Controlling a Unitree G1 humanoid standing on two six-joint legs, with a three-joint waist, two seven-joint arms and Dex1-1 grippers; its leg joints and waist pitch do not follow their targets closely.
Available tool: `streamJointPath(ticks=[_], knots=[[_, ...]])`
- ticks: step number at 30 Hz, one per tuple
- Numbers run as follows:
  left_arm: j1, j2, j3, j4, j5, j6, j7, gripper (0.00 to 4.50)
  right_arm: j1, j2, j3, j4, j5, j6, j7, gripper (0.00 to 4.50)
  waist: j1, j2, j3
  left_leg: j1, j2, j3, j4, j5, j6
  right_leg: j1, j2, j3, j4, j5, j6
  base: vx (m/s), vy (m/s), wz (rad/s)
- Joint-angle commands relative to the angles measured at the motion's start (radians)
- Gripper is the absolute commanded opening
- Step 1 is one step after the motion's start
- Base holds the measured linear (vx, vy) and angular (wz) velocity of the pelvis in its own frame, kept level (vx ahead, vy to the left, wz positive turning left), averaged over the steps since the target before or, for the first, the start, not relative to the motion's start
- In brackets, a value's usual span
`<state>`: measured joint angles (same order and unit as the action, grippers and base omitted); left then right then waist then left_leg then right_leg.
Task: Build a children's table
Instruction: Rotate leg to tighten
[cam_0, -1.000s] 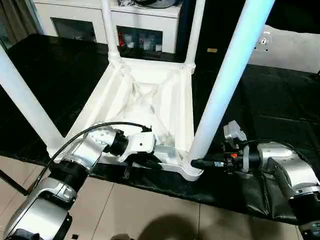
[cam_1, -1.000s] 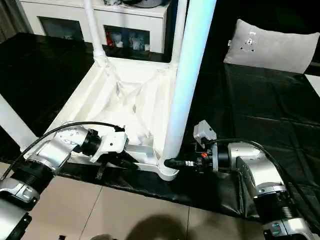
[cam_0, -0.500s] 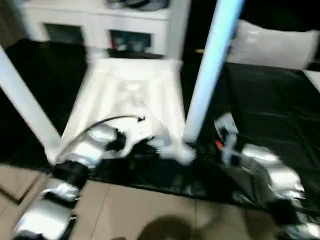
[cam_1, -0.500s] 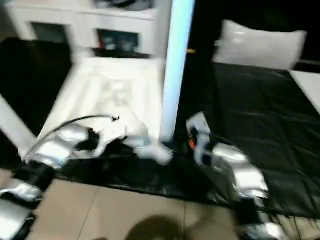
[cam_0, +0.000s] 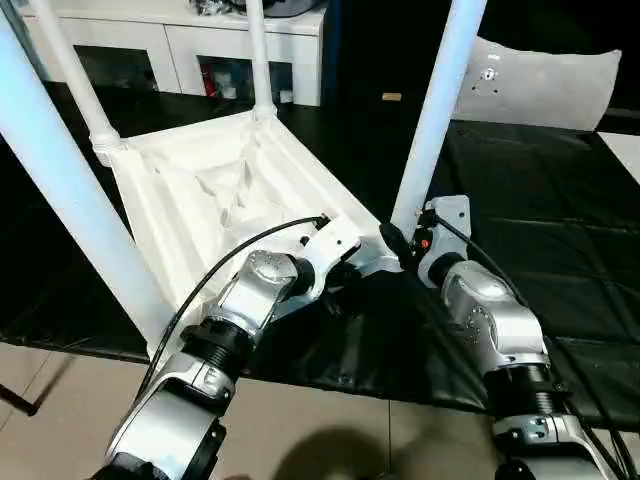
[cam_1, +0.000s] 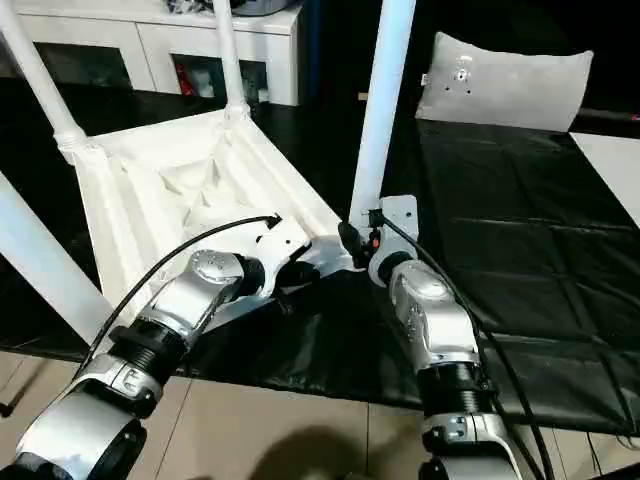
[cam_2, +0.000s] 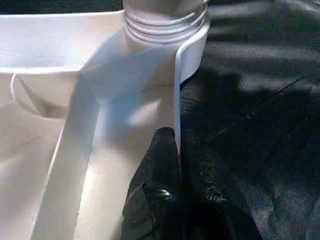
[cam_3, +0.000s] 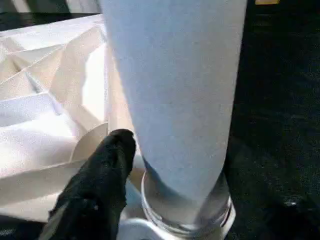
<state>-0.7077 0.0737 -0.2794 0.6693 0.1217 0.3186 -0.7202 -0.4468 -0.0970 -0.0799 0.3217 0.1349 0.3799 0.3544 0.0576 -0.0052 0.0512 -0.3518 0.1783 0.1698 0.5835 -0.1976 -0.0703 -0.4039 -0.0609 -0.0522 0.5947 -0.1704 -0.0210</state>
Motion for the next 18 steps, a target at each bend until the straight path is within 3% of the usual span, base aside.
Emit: streamJointPath(ticks=[1, 2, 3, 7, 10, 16, 18], knots=[[-0.002, 0.017, 0.008, -0.031, -0.017, -0.065, -0.026, 0.0, 0.032, -0.014, 0.035, -0.032, 0.04, 0.005, 0.087, 3.26, 0.006, -0.011, -0.063, -0.006, 0.038, -0.009, -0.061, -0.113, 0.08, 0.06, -0.077, 0.044, -0.074, -0.212, -0.184, 0.0, 0.0, 0.0], [0.003, 0.031, 0.005, -0.033, -0.019, -0.076, -0.047, 0.0, 0.042, -0.037, 0.032, -0.042, 0.046, 0.002, 0.116, 3.4, 0.007, -0.005, -0.062, -0.005, 0.038, -0.009, -0.061, -0.118, 0.082, 0.06, -0.078, 0.044, -0.075, -0.222, -0.184, 0.0, 0.0, 0.0], [0.007, 0.04, 0.003, -0.035, -0.021, -0.082, -0.063, 0.0, 0.047, -0.053, 0.029, -0.047, 0.054, 0.0, 0.138, 3.53, 0.006, -0.009, -0.061, -0.006, 0.038, -0.009, -0.061, -0.129, 0.081, 0.061, -0.077, 0.043, -0.078, -0.241, -0.179, 0.0, 0.0, 0.0], [0.023, 0.097, -0.014, -0.038, -0.025, -0.118, -0.155, 0.0, 0.067, -0.157, 0.017, -0.063, 0.095, 0.004, 0.284, 3.89, 0.006, -0.004, -0.059, -0.005, 0.039, -0.011, -0.063, -0.156, 0.077, 0.061, -0.078, 0.041, -0.083, -0.3, -0.171, 0.0, 0.0, 0.0], [0.043, 0.164, -0.055, -0.043, -0.038, -0.211, -0.312, 0.0, 0.076, -0.284, 0.041, -0.062, 0.1, -0.015, 0.472, 4.14, 0.009, -0.005, -0.059, -0.005, 0.041, -0.01, -0.061, -0.154, 0.084, 0.06, -0.078, 0.043, -0.082, -0.289, -0.175, 0.0, 0.0, 0.0], [0.057, 0.214, -0.094, -0.058, -0.049, -0.284, -0.456, 0.0, 0.073, -0.371, 0.087, -0.057, 0.11, -0.041, 0.631, 4.46, 0.014, -0.003, -0.061, -0.002, 0.046, -0.008, -0.058, -0.142, 0.092, 0.057, -0.081, 0.041, -0.076, -0.254, -0.202, 0.0, 0.0, 0.0], [0.062, 0.251, -0.124, -0.065, -0.049, -0.328, -0.551, 0.0, 0.069, -0.421, 0.124, -0.062, 0.142, -0.051, 0.775, 4.46, 0.023, 0.0, -0.063, 0.001, 0.052, -0.007, -0.057, -0.137, 0.098, 0.057, -0.079, 0.04, -0.069, -0.214, -0.222, 0.0, 0.0, 0.0]])
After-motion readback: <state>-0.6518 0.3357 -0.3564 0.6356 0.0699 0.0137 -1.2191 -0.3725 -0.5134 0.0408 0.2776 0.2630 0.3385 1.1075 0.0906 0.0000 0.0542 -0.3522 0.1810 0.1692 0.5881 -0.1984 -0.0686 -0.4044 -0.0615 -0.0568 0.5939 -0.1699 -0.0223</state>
